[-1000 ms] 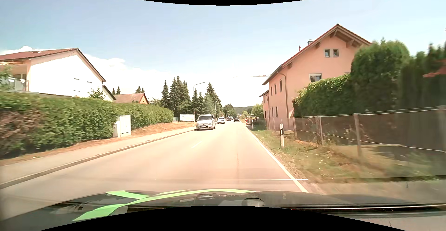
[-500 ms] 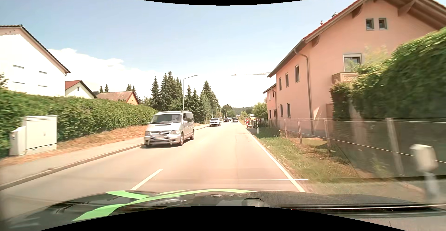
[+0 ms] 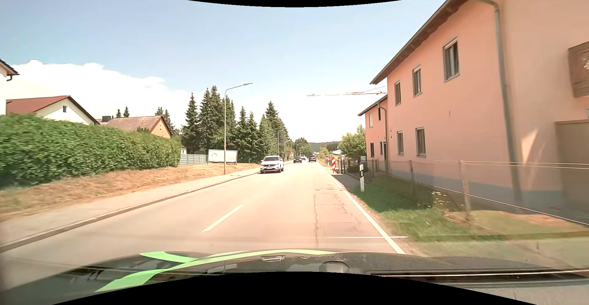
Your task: Follow the waypoints while adhering to traffic rules and regulations
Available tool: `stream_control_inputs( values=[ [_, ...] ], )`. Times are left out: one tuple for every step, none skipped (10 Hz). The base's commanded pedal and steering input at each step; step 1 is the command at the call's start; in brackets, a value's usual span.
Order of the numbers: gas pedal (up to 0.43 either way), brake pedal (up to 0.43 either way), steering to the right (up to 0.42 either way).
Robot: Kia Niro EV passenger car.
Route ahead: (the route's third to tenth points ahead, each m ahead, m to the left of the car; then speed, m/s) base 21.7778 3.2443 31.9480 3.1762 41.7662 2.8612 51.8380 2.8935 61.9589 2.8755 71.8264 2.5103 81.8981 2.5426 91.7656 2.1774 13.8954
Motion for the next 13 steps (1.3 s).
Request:
stream_control_inputs(
  values=[
    [0.220, 0.000, -0.004],
    [0.220, 0.000, -0.004],
    [0.220, 0.000, -0.004],
    [0.220, 0.000, -0.003],
    [0.209, 0.000, -0.002],
    [0.189, 0.000, -0.003],
    [0.157, 0.000, -0.002],
    [0.157, 0.000, -0.002],
    [0.169, 0.000, -0.003],
    [0.169, 0.000, -0.003],
    [0.169, 0.000, -0.004],
    [0.177, 0.000, -0.004],
    [0.189, 0.000, -0.004]
  ],
)
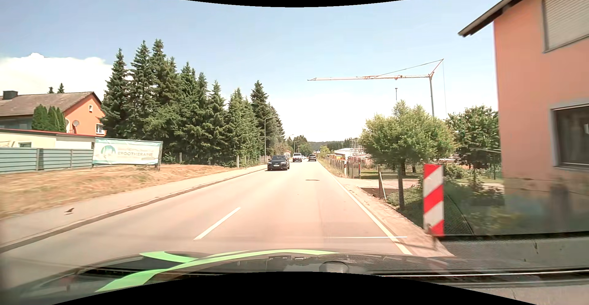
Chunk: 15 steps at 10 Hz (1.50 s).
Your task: Follow the waypoints while adhering to traffic rules and regulations
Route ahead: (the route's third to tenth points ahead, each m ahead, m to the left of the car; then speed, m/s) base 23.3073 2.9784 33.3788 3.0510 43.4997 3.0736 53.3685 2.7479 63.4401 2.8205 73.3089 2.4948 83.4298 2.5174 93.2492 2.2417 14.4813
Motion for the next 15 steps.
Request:
stream_control_inputs(
  values=[
    [0.189, 0.000, -0.004],
    [0.177, 0.000, -0.004],
    [0.150, 0.000, -0.004],
    [0.130, 0.000, -0.004],
    [0.130, 0.000, -0.004],
    [0.130, 0.000, -0.004],
    [0.130, 0.000, -0.004],
    [0.130, 0.000, -0.004],
    [0.138, 0.000, -0.004],
    [0.138, 0.000, -0.004],
    [0.157, 0.000, -0.001],
    [0.169, 0.000, 0.000],
    [0.169, 0.000, 0.000],
    [0.169, 0.000, 0.000],
    [0.150, 0.000, 0.000]
  ],
)
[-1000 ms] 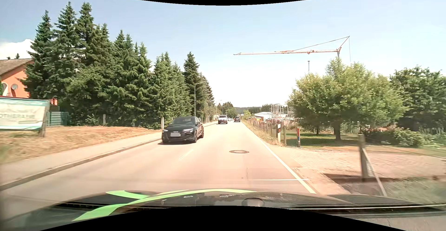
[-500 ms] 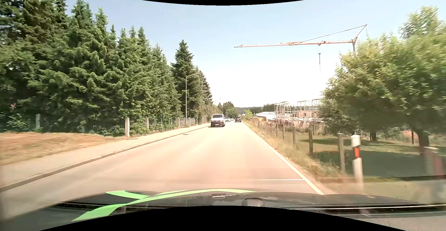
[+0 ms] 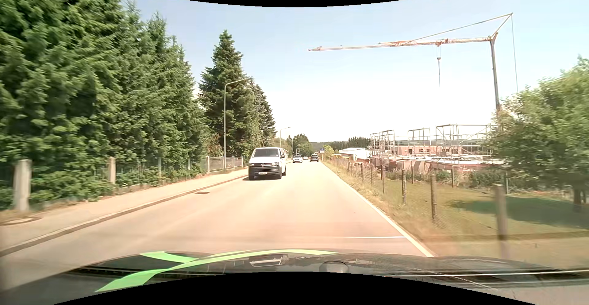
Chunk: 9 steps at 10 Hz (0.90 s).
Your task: Follow the waypoints while adhering to traffic rules and regulations
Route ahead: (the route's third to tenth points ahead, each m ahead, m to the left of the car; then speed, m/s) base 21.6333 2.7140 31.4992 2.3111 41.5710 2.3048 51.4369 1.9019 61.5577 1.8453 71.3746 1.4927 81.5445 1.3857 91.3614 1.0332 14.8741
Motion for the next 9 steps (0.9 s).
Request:
stream_control_inputs(
  values=[
    [0.110, 0.000, 0.000],
    [0.110, 0.000, 0.000],
    [0.110, 0.000, 0.000],
    [0.110, 0.000, 0.000],
    [0.110, 0.000, 0.000],
    [0.110, 0.000, 0.000],
    [0.110, 0.000, 0.000],
    [0.098, 0.000, 0.000],
    [0.098, 0.000, 0.000]
  ],
)
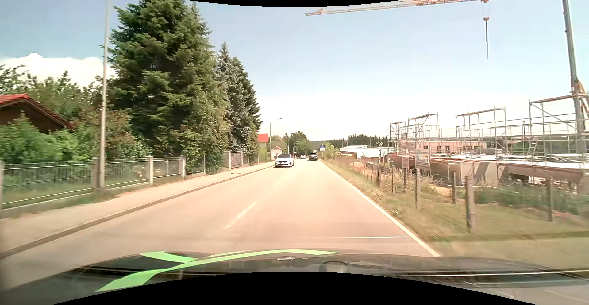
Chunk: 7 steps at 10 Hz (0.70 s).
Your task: Follow the waypoints while adhering to traffic rules and regulations
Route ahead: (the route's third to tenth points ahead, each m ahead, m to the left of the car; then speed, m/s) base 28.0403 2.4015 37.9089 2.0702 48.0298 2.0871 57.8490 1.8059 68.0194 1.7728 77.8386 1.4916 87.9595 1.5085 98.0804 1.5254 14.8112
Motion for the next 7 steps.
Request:
stream_control_inputs(
  values=[
    [0.098, 0.000, 0.000],
    [0.110, 0.000, 0.000],
    [0.138, 0.000, 0.000],
    [0.157, 0.000, 0.000],
    [0.157, 0.000, 0.000],
    [0.157, 0.000, 0.000],
    [0.157, 0.000, 0.000]
  ],
)
